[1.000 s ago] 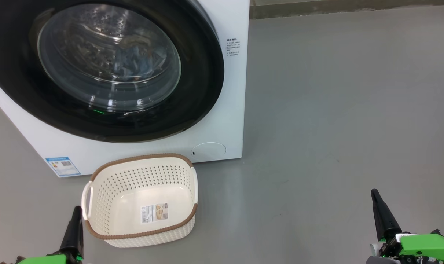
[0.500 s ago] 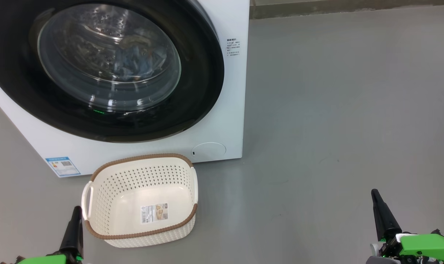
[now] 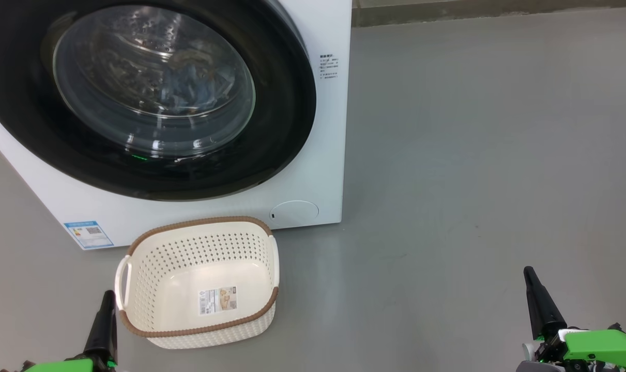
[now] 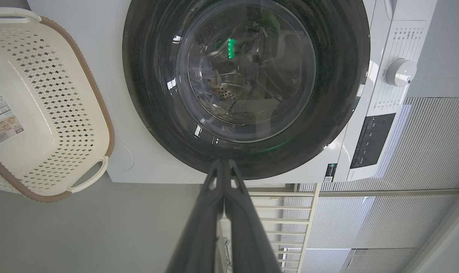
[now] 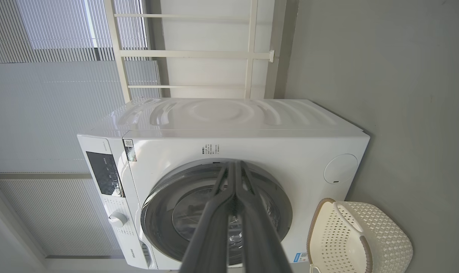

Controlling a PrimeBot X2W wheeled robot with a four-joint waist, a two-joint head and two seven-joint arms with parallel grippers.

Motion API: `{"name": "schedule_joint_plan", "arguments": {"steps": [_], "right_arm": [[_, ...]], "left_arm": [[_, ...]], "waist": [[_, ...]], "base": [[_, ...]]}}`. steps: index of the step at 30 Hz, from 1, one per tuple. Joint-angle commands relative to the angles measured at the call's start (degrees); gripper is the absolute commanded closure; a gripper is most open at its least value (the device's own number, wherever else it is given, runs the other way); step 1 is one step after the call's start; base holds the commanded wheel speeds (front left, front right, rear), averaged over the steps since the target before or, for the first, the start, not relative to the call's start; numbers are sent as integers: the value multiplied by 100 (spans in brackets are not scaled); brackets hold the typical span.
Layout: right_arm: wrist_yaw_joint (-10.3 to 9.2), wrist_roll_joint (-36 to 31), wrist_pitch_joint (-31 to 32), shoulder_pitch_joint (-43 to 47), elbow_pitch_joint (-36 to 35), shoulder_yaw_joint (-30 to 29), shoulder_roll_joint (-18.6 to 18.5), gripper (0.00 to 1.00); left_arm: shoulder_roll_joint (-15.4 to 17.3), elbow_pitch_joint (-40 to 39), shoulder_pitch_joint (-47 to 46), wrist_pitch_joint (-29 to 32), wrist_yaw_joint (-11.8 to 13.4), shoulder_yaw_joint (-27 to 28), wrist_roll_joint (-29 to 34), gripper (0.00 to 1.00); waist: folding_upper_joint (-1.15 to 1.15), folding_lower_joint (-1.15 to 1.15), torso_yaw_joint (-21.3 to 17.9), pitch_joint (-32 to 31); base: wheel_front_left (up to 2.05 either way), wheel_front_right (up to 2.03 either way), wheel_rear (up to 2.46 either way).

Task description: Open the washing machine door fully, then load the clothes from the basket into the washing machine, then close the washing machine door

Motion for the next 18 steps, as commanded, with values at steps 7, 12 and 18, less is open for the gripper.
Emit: {"name": "schedule_joint_plan", "arguments": {"steps": [7, 12, 18], "right_arm": [[-6, -19, 43, -234, -139, 128, -27, 100], [-6, -20, 44, -234, -139, 127, -26, 100], [-6, -21, 45, -234, -139, 126, -26, 100]], "left_arm": [[90, -107, -234, 27, -18, 200, 51, 100], [88, -107, -235, 28, -18, 203, 53, 100], [87, -107, -235, 30, -18, 205, 55, 100]], "waist": [[0, 0, 0, 0], [0, 0, 0, 0], [0, 0, 0, 0]], "base": [[0, 0, 0], [0, 0, 0], [0, 0, 0]]}}
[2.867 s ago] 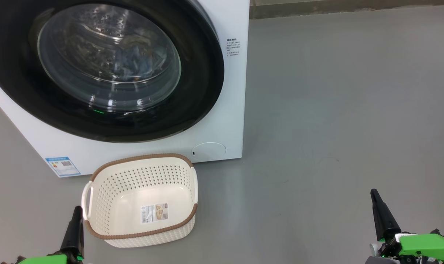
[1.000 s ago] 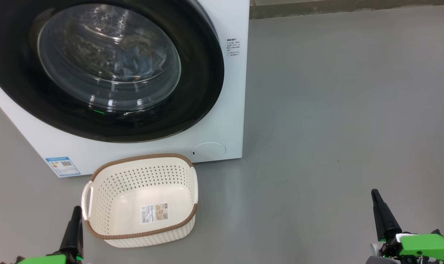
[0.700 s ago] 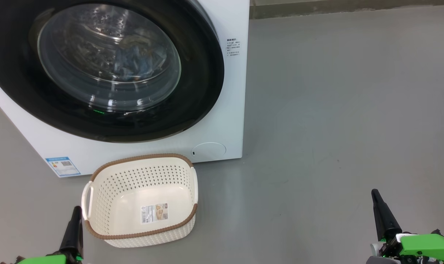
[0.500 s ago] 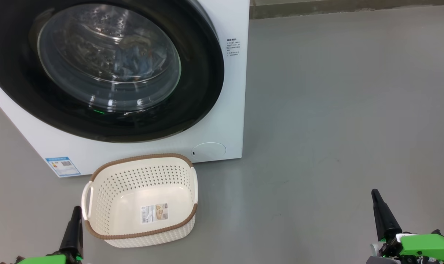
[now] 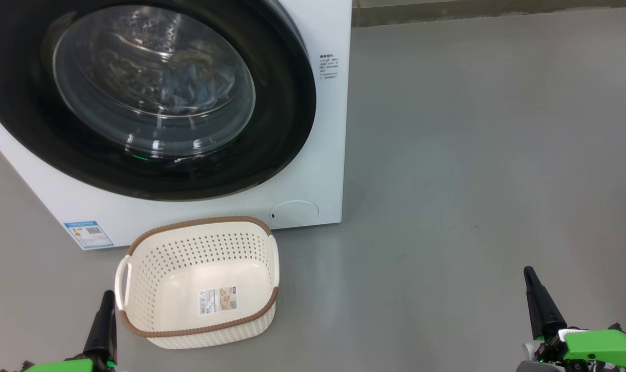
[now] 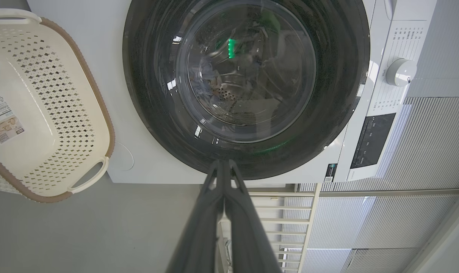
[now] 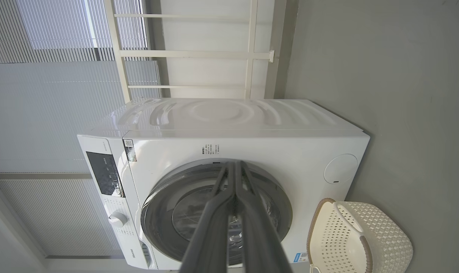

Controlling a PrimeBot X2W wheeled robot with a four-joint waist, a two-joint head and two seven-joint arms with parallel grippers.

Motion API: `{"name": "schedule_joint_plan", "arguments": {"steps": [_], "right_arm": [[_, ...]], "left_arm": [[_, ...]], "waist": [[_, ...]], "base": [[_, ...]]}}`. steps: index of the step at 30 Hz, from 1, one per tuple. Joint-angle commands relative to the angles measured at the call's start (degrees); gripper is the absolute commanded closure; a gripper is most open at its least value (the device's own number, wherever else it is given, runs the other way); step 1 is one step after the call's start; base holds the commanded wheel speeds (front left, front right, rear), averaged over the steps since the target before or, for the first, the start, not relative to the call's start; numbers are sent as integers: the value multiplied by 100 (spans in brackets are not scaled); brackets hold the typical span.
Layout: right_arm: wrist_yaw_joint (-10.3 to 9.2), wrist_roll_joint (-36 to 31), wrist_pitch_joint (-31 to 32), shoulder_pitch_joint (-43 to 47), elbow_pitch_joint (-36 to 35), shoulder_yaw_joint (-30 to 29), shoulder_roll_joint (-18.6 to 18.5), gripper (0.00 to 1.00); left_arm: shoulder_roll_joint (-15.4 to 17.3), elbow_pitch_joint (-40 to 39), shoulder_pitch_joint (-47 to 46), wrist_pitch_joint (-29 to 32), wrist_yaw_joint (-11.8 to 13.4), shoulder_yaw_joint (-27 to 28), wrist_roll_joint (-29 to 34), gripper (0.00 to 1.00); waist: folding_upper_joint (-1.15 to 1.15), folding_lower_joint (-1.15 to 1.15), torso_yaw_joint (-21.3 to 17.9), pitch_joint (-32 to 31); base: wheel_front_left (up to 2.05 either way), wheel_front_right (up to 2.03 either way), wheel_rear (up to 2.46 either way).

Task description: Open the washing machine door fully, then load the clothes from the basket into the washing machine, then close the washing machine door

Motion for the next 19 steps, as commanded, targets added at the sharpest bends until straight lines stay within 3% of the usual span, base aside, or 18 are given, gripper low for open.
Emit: {"name": "schedule_joint_plan", "arguments": {"steps": [1, 19], "right_arm": [[-6, -20, 45, -234, -139, 129, -27, 100], [-6, -23, 47, -234, -139, 126, -24, 100]], "left_arm": [[88, -107, -234, 29, -18, 196, 39, 100], [84, -107, -235, 34, -18, 202, 43, 100]], "waist": [[0, 0, 0, 0], [0, 0, 0, 0]], "base": [[0, 0, 0], [0, 0, 0]]}}
